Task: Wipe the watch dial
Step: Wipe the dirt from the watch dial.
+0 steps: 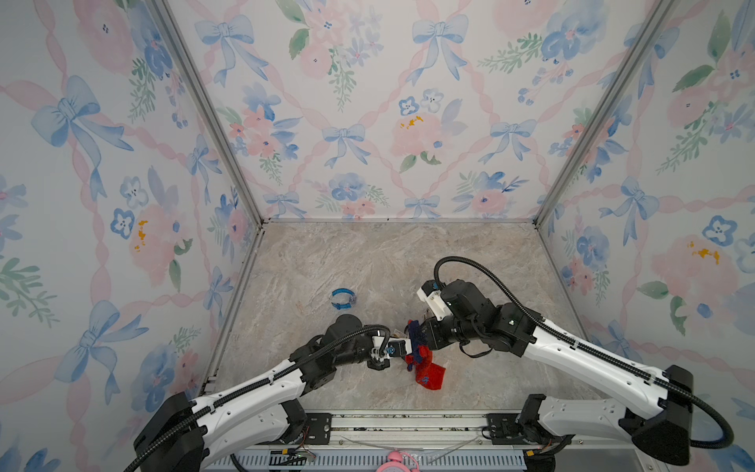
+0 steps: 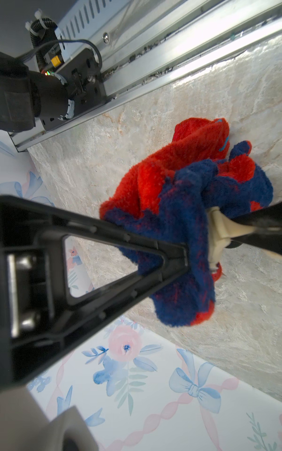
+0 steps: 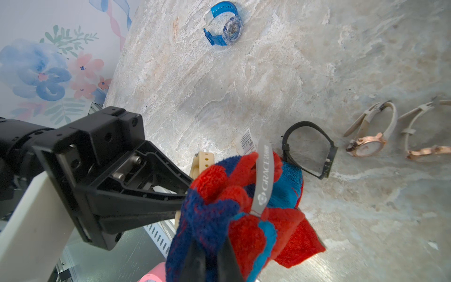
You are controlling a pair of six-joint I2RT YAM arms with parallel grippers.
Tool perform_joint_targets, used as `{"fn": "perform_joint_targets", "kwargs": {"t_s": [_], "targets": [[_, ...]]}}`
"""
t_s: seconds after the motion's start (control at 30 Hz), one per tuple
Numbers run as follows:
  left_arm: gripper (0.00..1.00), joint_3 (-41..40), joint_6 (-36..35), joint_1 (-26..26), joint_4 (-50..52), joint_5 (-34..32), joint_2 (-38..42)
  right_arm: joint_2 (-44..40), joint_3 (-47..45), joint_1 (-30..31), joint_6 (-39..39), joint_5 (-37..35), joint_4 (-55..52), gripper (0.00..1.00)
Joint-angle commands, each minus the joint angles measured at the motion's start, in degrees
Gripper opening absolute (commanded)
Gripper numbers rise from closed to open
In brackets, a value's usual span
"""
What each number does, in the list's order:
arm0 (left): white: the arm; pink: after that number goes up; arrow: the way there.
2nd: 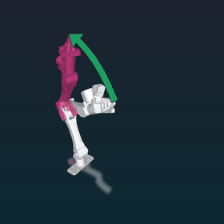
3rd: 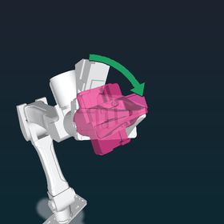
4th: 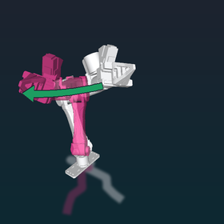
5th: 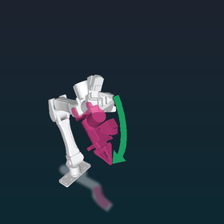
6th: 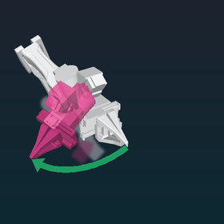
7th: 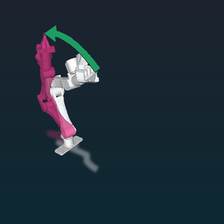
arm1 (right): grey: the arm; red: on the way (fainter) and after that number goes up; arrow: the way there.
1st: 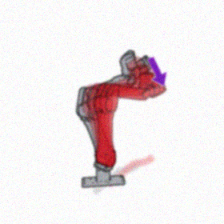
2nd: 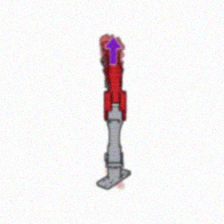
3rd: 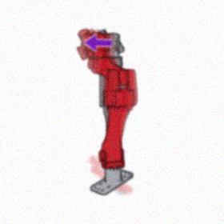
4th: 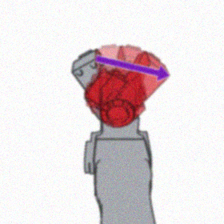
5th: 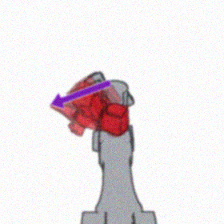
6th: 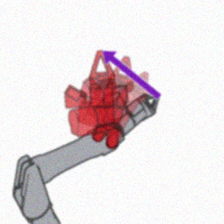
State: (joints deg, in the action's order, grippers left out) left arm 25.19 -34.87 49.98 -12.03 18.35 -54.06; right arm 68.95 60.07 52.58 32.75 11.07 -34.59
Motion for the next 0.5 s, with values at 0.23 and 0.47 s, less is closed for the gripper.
{"fn": "perform_joint_targets", "kwargs": {"t_s": [0.23, 0.47], "targets": [[0.00, 0.80, 0.41, 0.58, -2.47, 0.55, 1.58, -6.32, -6.84, -7.49, 0.21, 1.23, -0.08, 0.00], [0.00, 1.00, 0.37, 0.65, -2.47, 0.81, 0.71, -9.10, -3.84, -5.95, 1.11, 3.26, 0.40, 0.00]]}}
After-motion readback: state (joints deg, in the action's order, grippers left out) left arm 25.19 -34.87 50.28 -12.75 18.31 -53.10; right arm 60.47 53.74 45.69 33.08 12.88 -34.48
